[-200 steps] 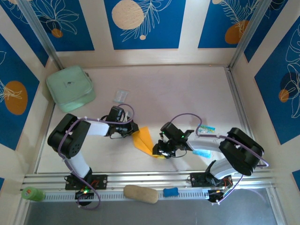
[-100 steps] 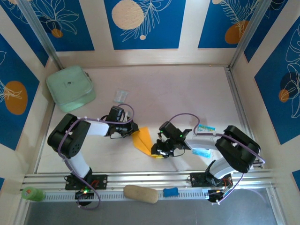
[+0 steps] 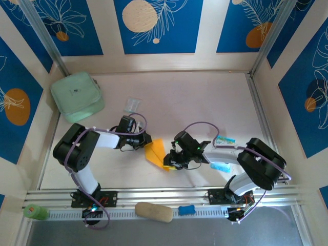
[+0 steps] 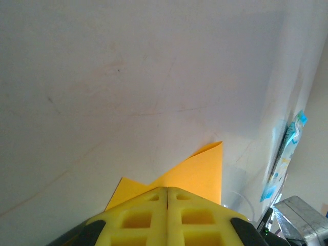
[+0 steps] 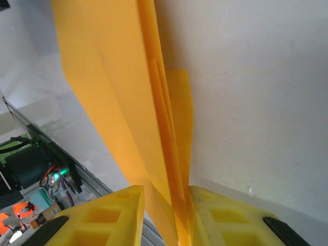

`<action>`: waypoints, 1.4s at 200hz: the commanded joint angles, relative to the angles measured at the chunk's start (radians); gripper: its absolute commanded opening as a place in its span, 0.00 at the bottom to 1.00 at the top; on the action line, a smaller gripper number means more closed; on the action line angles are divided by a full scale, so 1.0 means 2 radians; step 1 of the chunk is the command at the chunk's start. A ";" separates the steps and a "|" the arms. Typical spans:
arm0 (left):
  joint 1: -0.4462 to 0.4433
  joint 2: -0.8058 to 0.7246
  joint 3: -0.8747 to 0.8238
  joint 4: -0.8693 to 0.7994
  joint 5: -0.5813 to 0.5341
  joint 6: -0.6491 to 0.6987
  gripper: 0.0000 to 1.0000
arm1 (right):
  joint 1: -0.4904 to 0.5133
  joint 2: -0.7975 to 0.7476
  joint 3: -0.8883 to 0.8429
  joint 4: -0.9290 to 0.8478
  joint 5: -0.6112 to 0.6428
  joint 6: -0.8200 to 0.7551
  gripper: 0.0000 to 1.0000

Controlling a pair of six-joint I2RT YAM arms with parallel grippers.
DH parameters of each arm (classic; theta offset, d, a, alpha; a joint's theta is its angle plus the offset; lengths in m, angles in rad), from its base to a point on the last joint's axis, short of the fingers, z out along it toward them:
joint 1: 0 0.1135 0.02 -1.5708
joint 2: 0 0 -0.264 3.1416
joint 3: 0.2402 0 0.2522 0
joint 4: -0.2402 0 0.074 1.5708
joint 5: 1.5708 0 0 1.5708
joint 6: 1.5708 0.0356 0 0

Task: Fold a paper plane with a square sheet of paper (pick it up from the middle)
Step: Turn over the paper at the center of the table.

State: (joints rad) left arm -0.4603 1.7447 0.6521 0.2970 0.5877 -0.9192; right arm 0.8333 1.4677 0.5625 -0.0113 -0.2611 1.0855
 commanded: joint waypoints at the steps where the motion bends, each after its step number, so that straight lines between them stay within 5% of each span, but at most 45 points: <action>1: 0.004 0.028 -0.011 -0.020 -0.016 -0.003 0.00 | -0.006 0.002 0.001 -0.003 -0.003 -0.002 0.28; 149: 0.008 0.015 -0.011 -0.035 -0.015 0.007 0.00 | -0.004 0.006 0.013 -0.005 -0.006 -0.008 0.24; 224: 0.008 -0.020 -0.019 -0.021 -0.006 -0.001 0.00 | -0.006 -0.029 -0.011 0.017 -0.006 -0.012 0.08; 280: 0.008 -0.093 0.003 -0.066 -0.013 0.023 0.25 | -0.009 -0.087 -0.002 -0.057 0.035 -0.044 0.05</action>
State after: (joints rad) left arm -0.4538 1.6455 0.6292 0.2443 0.5884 -0.9077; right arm 0.8223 1.3609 0.5476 -0.0071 -0.2474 1.0515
